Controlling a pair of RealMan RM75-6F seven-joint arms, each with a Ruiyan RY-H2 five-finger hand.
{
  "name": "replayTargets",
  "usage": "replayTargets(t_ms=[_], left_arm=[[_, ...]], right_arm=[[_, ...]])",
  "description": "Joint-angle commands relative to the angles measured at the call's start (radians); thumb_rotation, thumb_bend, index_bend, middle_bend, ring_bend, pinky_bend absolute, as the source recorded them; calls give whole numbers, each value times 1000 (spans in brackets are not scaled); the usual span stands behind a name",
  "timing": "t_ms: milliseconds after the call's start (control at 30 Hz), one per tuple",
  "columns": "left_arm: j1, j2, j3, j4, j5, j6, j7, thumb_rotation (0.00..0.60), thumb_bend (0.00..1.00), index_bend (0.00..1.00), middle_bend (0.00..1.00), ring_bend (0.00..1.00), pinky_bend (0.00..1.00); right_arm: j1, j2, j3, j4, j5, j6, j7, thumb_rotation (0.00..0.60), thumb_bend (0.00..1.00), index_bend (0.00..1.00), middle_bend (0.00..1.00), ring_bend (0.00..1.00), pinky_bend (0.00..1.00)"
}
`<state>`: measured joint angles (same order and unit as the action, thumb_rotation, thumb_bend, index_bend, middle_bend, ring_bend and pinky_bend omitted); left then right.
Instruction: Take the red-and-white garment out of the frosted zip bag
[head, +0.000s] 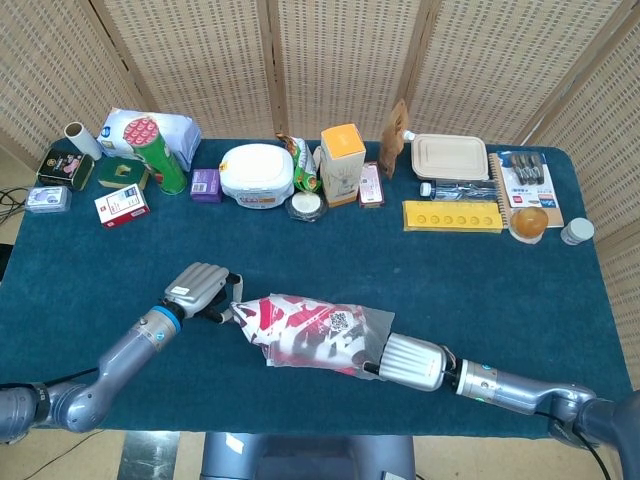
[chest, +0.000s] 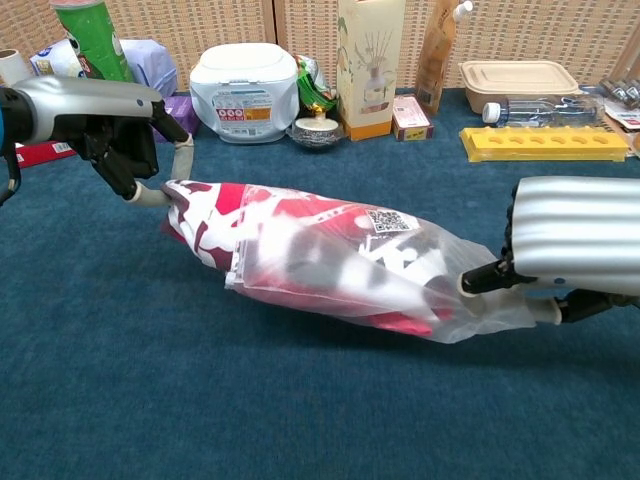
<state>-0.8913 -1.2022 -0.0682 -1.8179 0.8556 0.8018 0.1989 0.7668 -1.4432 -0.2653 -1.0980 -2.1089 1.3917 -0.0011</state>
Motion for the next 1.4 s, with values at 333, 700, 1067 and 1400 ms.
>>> replayTargets(t_ms=[333,700,1067,1400], left_arm=[[62,105,-13,-30,87,7,-88,600,636,690,1000,1000,1000],[105,168,-27,-2,143,3,-157,600,637,690,1000,1000,1000],[117,186,-41,71,131,-10,-170,600,637,690,1000,1000,1000],[117,152,-59,112,134,-20,-185,600,385,506,909,852,939]], right_arm=[[-36,65,3,-22,43,-28,-31,600,596,790,934,1000,1000],[-57,109,23,-34,78,-41,-49,600,598,791,936,1000,1000],[-81,149,43,-20,113,-48,-52,600,598,791,935,1000,1000],[-105,165,57,-1,138,-57,-62,596,530,660,825,991,1000]])
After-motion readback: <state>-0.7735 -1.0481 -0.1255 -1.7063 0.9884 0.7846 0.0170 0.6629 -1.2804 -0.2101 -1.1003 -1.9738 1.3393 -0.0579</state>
